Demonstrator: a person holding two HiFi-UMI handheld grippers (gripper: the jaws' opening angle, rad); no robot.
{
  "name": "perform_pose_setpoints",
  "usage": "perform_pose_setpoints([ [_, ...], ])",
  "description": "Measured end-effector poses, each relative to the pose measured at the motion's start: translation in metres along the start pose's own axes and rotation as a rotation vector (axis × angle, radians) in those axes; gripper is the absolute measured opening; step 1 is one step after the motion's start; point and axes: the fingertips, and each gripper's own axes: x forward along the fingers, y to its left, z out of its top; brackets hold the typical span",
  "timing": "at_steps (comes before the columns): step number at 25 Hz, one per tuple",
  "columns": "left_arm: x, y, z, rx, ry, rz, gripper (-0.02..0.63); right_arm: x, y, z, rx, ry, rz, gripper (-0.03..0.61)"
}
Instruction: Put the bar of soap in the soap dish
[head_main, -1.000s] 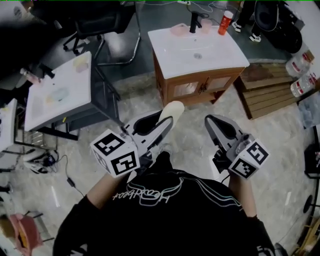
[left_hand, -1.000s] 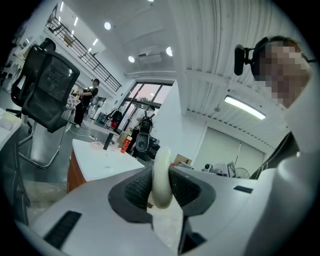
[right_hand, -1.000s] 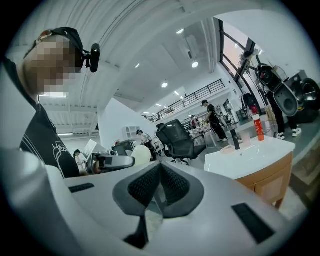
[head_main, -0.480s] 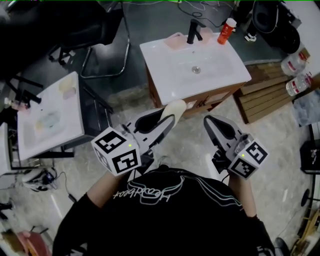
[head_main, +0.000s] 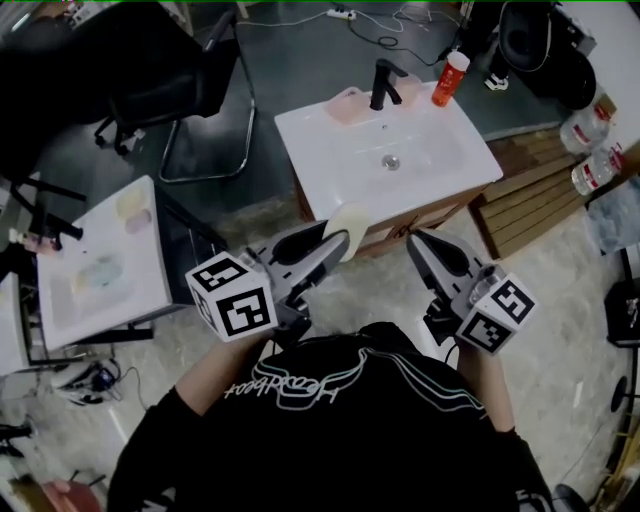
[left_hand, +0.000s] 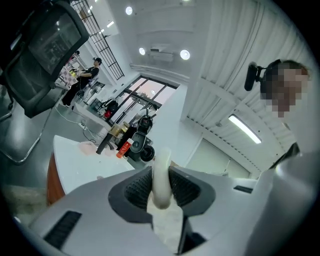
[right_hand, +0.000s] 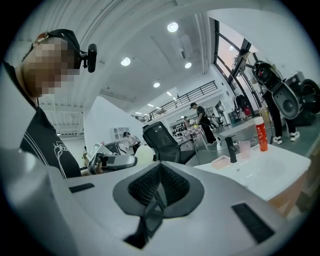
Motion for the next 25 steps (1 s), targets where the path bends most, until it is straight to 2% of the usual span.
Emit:
perform_pose_setpoints([
  [10,0.034,0.035,0.021,-0.007,-0.009,0.043,0.121,0.027,-0.052,0.012,0.019,-0.002,0.029,0.026],
  [14,0.059,0.064,0.027,0.008,0.017,0.087,0.121,0.047,-0.091,0.014,0.048,0.015,0.042,0.026],
  [25,0.142,0.149,0.046,-0.033,0.040,0.171,0.121,0.099,-0.206,0.022,0.089,0.087,0.063,0.026],
])
